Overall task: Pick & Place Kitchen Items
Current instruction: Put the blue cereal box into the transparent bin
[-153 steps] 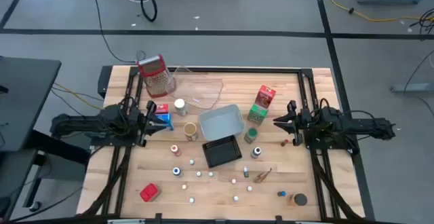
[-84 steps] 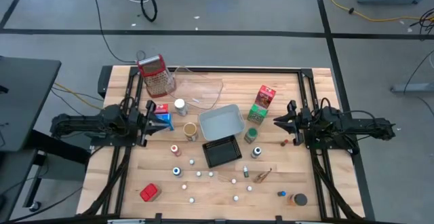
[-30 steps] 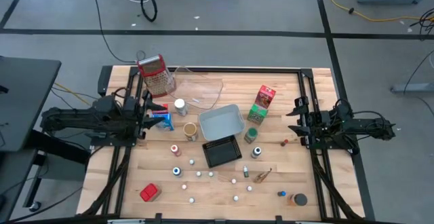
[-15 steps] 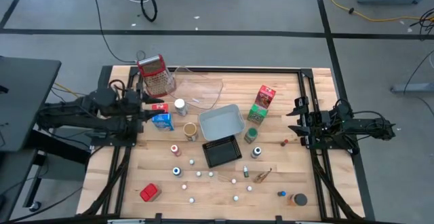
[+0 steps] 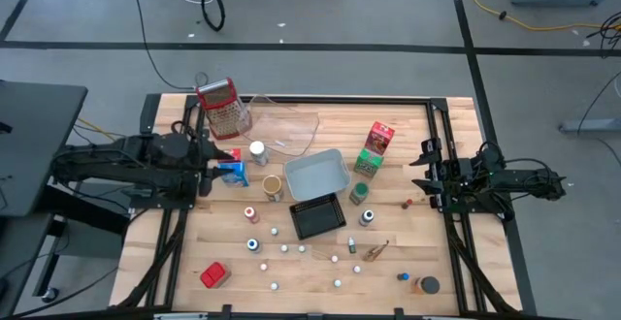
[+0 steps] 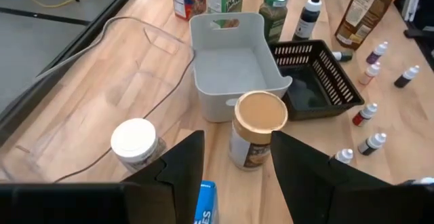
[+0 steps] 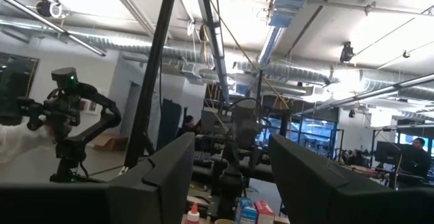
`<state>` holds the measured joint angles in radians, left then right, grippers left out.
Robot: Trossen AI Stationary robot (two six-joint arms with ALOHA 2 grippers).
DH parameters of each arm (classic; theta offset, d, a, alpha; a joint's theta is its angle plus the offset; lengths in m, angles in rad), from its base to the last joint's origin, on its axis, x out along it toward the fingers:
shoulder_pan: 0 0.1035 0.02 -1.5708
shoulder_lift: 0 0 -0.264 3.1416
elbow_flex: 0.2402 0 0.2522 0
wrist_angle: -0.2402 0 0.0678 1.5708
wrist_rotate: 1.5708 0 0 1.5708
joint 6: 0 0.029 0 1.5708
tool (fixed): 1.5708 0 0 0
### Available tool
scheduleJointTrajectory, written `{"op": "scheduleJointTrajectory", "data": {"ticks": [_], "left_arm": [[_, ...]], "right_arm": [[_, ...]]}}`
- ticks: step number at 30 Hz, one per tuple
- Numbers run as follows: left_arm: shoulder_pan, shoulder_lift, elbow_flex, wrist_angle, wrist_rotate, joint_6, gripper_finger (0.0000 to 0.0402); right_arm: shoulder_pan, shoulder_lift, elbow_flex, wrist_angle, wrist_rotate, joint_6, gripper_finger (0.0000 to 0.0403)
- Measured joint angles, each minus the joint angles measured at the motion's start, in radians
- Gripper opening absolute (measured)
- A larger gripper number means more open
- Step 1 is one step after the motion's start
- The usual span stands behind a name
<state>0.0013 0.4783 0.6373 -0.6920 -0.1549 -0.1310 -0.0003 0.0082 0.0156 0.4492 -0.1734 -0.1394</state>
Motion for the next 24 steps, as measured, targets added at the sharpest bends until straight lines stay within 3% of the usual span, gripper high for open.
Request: {"op": "scheduleJointTrajectory", "data": {"ticks": [8, 16, 20, 24], "left_arm": [[0.0, 0.026, 0.0, 0.008, -0.032, -0.018, 0.0182], [0.0, 0.196, 0.005, 0.015, -0.026, -0.004, 0.021], [-0.001, 0.26, 0.052, 0.004, -0.041, 0.038, 0.021], [-0.001, 0.302, 0.136, -0.066, -0.12, 0.01, 0.0211]], "right_arm": [[0.0, 0.0, 0.0, -0.001, 0.0, 0.0, 0.0201], [0.0, 0.0, 0.0, -0.002, 0.0, 0.0, 0.0201], [0.0, 0.0, 0.0, -0.002, 0.0, 0.0, 0.0201], [0.0, 0.0, 0.0, -0.002, 0.0, 0.0, 0.0201]]}}
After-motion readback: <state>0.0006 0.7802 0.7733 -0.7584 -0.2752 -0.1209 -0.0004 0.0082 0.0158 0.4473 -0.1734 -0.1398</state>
